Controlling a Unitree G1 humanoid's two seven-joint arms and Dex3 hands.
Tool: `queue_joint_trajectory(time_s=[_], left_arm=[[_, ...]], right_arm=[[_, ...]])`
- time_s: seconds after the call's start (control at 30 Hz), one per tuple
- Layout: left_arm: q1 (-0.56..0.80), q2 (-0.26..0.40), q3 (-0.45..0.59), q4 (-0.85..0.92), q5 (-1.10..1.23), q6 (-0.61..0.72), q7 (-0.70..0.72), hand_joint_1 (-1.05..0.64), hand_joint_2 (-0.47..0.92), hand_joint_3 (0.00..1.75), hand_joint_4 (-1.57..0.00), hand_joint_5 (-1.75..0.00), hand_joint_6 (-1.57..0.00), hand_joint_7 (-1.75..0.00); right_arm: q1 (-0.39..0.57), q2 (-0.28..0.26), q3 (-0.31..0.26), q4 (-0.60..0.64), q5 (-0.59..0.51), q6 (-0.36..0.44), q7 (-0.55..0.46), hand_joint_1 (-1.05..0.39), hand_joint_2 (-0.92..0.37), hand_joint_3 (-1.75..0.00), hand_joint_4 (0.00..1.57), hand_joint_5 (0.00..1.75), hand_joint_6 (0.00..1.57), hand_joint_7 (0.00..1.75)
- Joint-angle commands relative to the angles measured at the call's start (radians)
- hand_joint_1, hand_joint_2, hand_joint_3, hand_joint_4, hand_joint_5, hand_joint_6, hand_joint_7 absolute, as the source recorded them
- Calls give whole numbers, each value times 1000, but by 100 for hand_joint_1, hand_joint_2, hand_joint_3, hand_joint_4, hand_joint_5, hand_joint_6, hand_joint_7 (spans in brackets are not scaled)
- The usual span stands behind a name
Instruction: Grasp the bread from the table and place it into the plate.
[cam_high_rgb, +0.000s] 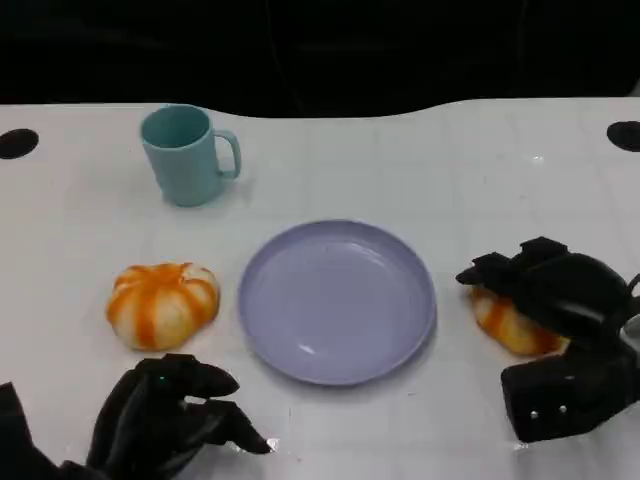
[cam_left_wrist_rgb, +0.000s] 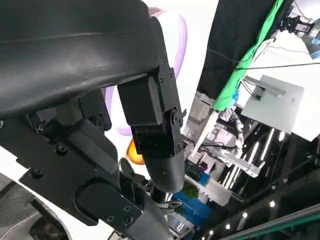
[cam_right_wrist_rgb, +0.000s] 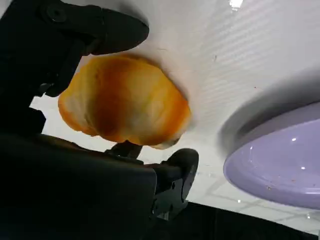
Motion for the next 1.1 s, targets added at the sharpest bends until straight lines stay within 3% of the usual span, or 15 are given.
queue_joint_trajectory(time_s=[0.03,0.17,0.33,0.43,0.53,0.6,0.63,0.7,0.8,1.1], left_arm=[[5,10,2,-8,-1,-2,7,-92,57,0,-157,-43,-157,-17],[7,9,2,-12,-3,2,7,-91,57,0,-157,-42,-157,-16],[6,9,2,-8,-1,-2,6,-92,57,0,-157,-42,-157,-16],[5,10,2,-7,1,-5,6,-93,57,0,-157,-42,-157,-16],[9,10,1,-10,3,-7,8,-94,58,0,-157,-43,-157,-16],[10,9,0,-13,1,-3,8,-93,58,0,-157,-43,-157,-16],[10,10,0,-13,4,-6,9,-93,58,0,-157,-43,-157,-16],[11,10,-2,-13,7,-13,9,-93,59,1,-157,-43,-157,-16],[12,9,-1,-14,4,-10,10,-93,58,0,-157,-43,-157,-16],[8,6,0,-9,0,-6,10,-93,57,0,-157,-42,-157,-16]], right_arm=[[-30,8,3,45,4,3,-70,-42,6,-152,0,160,5,136],[-39,10,1,71,10,-39,-140,-37,6,-173,19,174,19,151],[-45,7,-1,95,13,-109,-234,-35,-6,-175,46,175,34,167],[-52,6,5,112,3,-151,-310,-36,-16,-175,75,175,52,173],[-59,3,15,125,-12,-187,-381,-37,-41,-175,117,175,90,174],[-62,0,23,126,-21,-199,-410,-41,-51,-175,145,175,109,175],[-62,-1,26,124,-26,-203,-422,-42,-52,-175,151,175,114,175],[-62,-1,29,122,-32,-209,-448,-45,-47,-175,156,175,129,175],[-62,5,32,125,-34,-212,-486,-44,-46,-175,157,175,136,175],[-67,1,27,123,-19,-222,-529,-39,-47,-175,157,175,127,175]])
